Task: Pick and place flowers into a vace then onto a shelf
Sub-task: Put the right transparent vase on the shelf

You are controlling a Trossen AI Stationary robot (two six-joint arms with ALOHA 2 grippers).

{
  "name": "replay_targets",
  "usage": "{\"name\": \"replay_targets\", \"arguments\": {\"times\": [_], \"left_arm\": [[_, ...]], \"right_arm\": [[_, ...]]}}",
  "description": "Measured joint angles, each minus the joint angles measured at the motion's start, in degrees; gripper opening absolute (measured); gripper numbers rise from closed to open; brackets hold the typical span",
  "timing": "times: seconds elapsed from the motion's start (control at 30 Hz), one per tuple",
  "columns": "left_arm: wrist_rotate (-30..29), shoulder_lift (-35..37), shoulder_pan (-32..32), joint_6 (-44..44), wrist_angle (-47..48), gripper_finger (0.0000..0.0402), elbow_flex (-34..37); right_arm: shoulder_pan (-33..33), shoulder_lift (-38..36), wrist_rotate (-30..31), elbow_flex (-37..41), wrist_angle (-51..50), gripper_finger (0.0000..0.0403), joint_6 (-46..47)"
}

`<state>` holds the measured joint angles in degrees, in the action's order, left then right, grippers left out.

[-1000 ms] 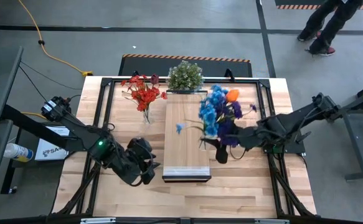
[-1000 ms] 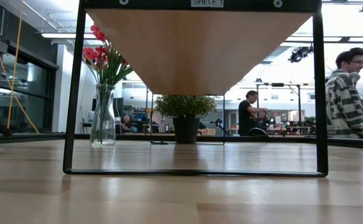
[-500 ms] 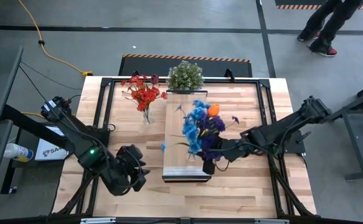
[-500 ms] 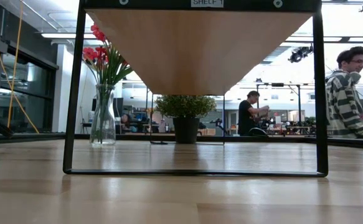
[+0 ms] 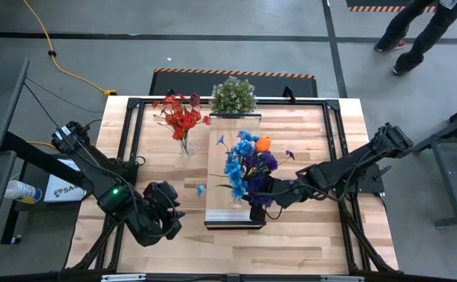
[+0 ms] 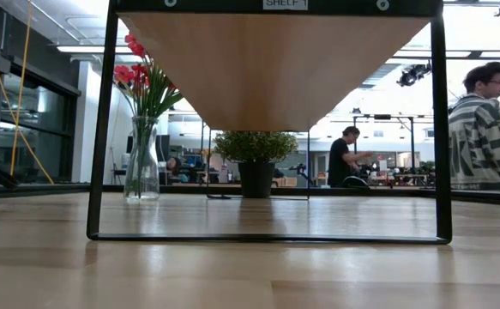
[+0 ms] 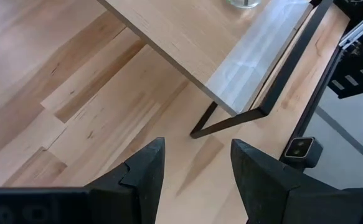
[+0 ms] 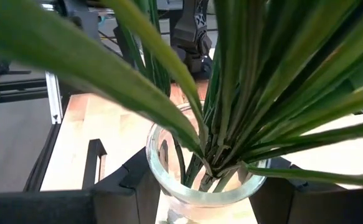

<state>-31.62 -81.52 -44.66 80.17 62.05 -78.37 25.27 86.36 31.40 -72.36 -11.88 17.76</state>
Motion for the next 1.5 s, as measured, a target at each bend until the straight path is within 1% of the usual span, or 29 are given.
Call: {"name": "replay_targets", "arguments": {"times": [0.2,0.43,0.63,0.83,1.07,1.5], "left_arm": [[0.0,0.0,0.0,-0.2,1.0,0.0215,0.0],[0.1,0.0,0.0,0.1,1.2,0.0215,0.0],[0.2,0.0,0.0,0.1,1.1,0.0215,0.0],[1.1,0.0,0.0,0.1,1.1,0.0215,0.0],[1.1,0.0,0.0,0.1,1.1,0.0215,0.0],[1.1,0.0,0.0,0.1,1.1,0.0215,0.0]], "right_arm": [[0.0,0.0,0.1,0.0,0.2,0.0178,-0.2],[0.3,2.5,-0.4,0.0,2.8,0.0178,-0.2],[0.2,2.8,0.1,0.0,2.8,0.0178,-0.3],[0.2,2.8,0.1,0.0,2.8,0.0194,-0.3],[0.2,2.8,-2.3,0.0,2.8,0.0192,-1.4],[0.2,2.8,-2.7,0.0,1.2,0.0231,-1.3]]}}
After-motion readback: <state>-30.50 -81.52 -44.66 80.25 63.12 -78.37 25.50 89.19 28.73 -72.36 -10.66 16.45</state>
